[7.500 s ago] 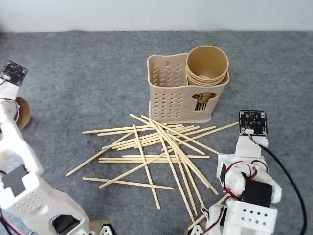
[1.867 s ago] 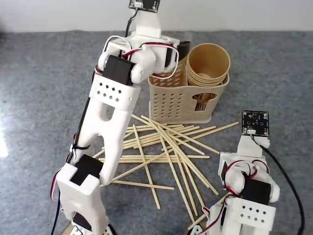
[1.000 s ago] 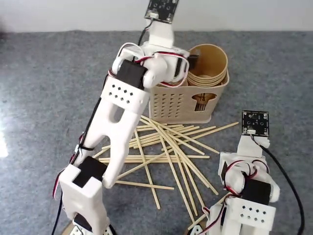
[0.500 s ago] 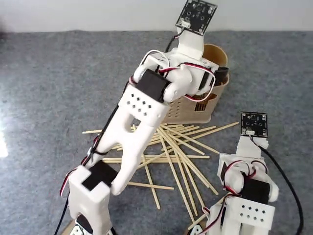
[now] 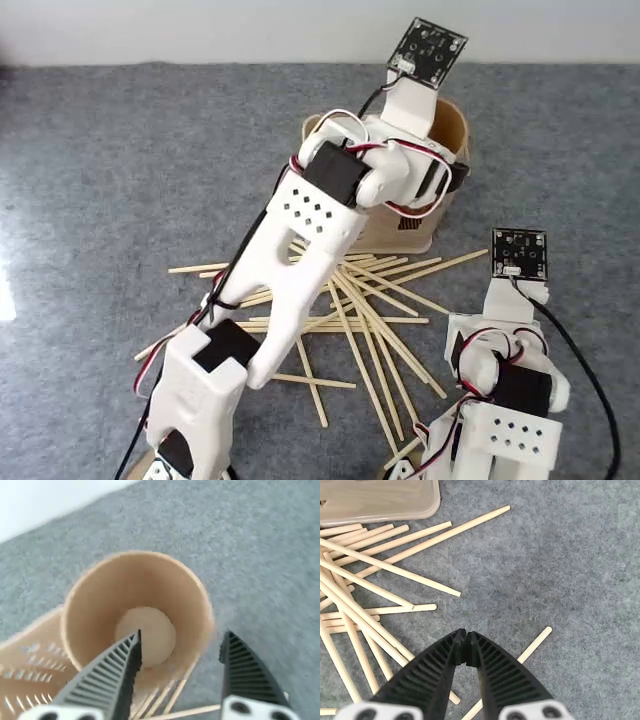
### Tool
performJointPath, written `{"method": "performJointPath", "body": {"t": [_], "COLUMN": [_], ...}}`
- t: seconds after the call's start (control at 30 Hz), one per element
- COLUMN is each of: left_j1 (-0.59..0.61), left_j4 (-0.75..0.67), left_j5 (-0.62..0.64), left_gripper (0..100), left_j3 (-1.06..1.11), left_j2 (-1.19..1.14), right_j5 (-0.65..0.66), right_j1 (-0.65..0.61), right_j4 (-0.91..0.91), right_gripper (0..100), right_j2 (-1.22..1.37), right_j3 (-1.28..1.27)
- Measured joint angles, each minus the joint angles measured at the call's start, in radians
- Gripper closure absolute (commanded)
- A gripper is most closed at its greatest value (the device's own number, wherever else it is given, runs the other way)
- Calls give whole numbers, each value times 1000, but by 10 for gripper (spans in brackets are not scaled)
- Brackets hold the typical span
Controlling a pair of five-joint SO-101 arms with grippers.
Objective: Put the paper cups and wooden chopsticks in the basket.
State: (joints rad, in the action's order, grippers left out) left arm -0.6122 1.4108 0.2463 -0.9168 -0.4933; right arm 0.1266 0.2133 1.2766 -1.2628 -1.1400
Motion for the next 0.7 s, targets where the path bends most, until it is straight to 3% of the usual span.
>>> {"method": "performJointPath", "body": {"t": [0.2, 0.7], "left_j1": [12, 75], "left_j4": [54, 37], "left_j5": [0, -5], "left_gripper": [750, 750], "left_j3": [-91, -71], "left_j2": [0, 0], "right_j5": [0, 0], "right_j1": [0, 0], "right_j4": [0, 0], "right_gripper": [991, 991], "right_j2": [0, 0], "right_j3": [0, 0]}}
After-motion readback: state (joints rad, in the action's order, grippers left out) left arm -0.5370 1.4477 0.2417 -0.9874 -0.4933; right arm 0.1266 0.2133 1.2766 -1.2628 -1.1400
